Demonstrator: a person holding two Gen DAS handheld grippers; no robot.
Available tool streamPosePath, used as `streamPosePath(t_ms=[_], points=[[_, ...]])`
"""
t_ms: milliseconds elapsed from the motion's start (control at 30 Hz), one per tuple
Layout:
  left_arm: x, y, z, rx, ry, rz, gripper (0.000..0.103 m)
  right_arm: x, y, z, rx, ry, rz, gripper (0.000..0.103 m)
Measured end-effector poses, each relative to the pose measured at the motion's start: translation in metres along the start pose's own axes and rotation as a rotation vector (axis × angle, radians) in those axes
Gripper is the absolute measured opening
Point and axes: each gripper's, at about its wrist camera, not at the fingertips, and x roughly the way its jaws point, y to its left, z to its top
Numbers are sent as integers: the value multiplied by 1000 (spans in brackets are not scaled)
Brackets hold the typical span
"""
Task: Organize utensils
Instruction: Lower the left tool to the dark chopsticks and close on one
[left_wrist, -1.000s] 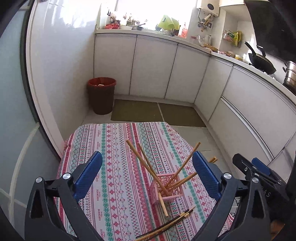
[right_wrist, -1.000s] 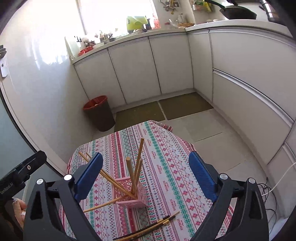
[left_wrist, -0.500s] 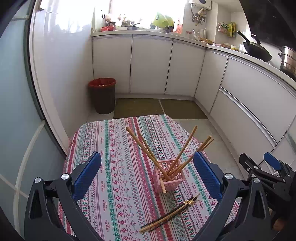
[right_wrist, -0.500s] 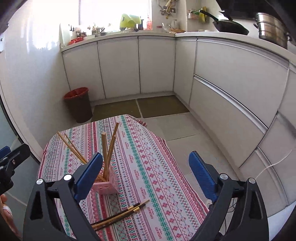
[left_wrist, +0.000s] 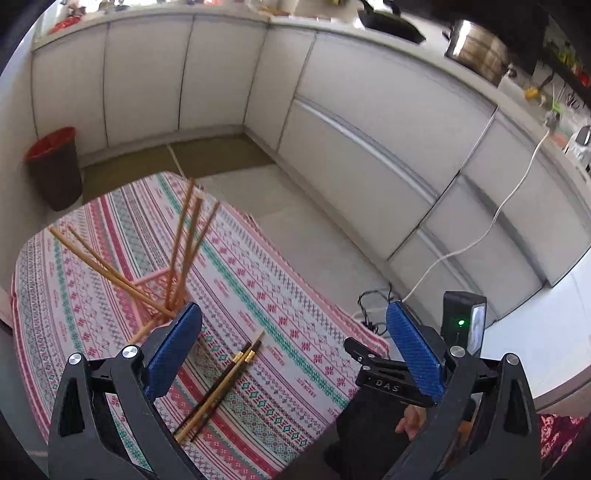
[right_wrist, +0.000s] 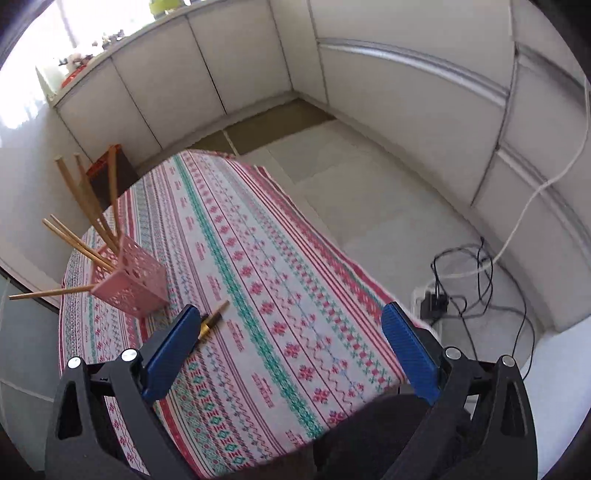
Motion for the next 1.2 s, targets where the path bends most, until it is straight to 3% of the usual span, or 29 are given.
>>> streamPosePath(t_ms=[67, 167, 267, 333, 433, 567, 667, 767, 867, 1200], points=[[43, -2, 2, -16, 129, -18, 96, 10, -20, -5, 52, 55, 6, 95], [108, 6, -2, -69, 297, -7, 90, 9, -42, -6, 94, 40, -20, 95], [163, 12, -11, -62, 427, 55, 65, 0, -55, -1, 115, 3, -29, 95], [192, 11, -16, -28, 488, 94, 43, -3, -61, 2, 133, -5, -27, 95], [222, 16, -24, 5, 546, 162, 34, 2, -66, 3, 147, 23, -18, 95], [242, 22, -29, 36, 587, 223, 30, 10, -66, 2, 150, 56, -11, 95], [253, 29, -34, 49, 621, 234, 20, 14, -68, 2, 157, 66, -2, 95], [255, 29, -36, 67, 612, 222, 12, 17, -68, 2, 160, 79, 1, 95], [257, 25, -39, 98, 594, 236, 9, 20, -66, 1, 162, 88, -3, 95], [220, 33, -43, 43, 504, 138, 6, 38, -58, -6, 165, 167, -13, 95]])
